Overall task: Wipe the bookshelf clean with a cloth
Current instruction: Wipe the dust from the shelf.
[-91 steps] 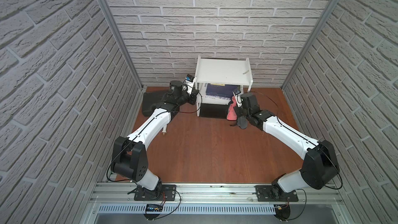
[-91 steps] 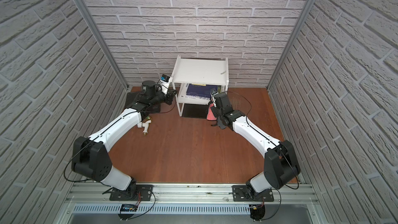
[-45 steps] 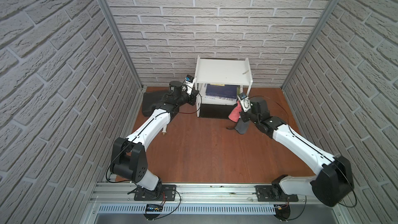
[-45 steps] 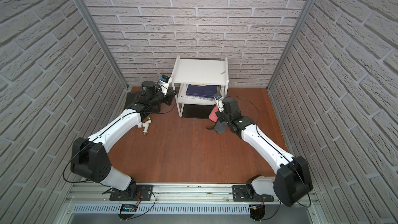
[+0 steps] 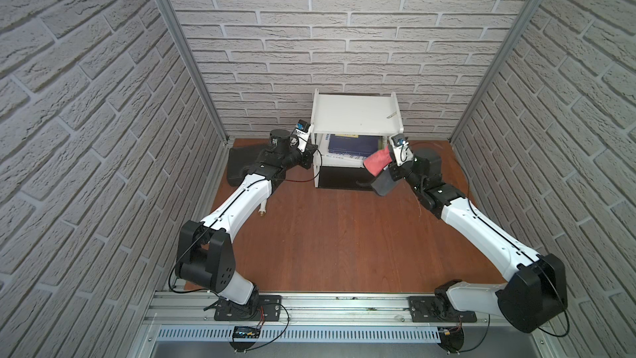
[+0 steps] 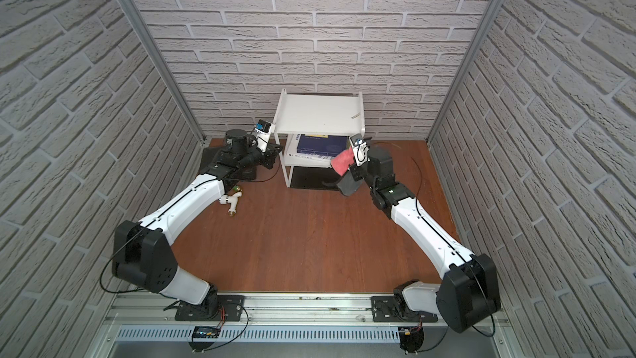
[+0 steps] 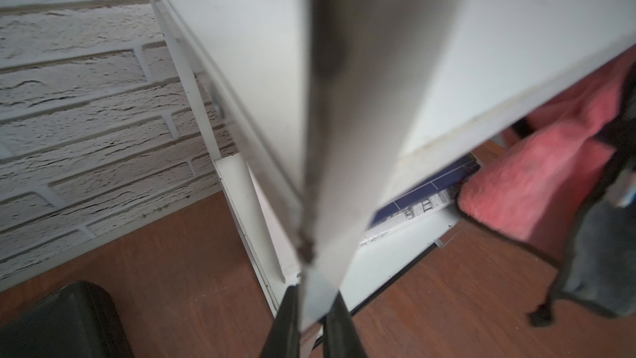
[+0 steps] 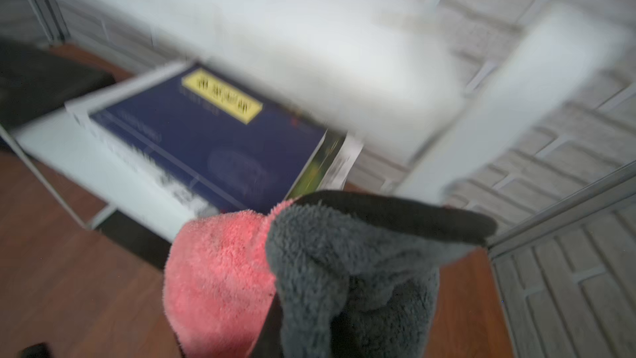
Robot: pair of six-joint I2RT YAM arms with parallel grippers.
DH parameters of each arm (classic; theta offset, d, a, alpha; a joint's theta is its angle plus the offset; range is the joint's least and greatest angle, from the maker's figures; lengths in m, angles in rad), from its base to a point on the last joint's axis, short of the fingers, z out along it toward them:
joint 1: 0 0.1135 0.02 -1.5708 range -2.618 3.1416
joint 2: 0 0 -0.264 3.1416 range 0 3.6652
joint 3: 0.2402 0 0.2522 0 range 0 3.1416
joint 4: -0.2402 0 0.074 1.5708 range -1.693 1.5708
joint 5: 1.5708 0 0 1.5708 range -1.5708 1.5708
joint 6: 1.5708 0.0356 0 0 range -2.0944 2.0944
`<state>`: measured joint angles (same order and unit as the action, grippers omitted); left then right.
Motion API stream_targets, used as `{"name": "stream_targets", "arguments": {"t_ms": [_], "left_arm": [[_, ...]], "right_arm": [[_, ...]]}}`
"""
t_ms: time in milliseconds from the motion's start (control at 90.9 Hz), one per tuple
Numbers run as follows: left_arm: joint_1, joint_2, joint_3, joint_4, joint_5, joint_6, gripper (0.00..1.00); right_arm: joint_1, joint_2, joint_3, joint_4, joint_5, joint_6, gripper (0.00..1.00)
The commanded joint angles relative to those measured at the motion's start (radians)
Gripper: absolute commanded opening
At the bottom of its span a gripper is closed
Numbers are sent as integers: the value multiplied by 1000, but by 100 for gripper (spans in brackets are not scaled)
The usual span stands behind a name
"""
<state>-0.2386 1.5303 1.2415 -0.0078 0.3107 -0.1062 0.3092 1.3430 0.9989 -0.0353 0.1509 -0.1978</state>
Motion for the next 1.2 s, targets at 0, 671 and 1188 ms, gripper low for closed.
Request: {"name": "stream_targets", "arguments": {"t_ms": [0,671,1188], "left_arm": [[25,-18,10,-99,-7,-30,0],[48,19,34,-145,17,-39,0],[46,47,59,-155,-14,-54,0]], "right_arm": [[-21,-19,37,-32,-9,31,3],[-247,-174,-201,170,-170,317,3],[-325,537,749,264,-606,596,3]]}}
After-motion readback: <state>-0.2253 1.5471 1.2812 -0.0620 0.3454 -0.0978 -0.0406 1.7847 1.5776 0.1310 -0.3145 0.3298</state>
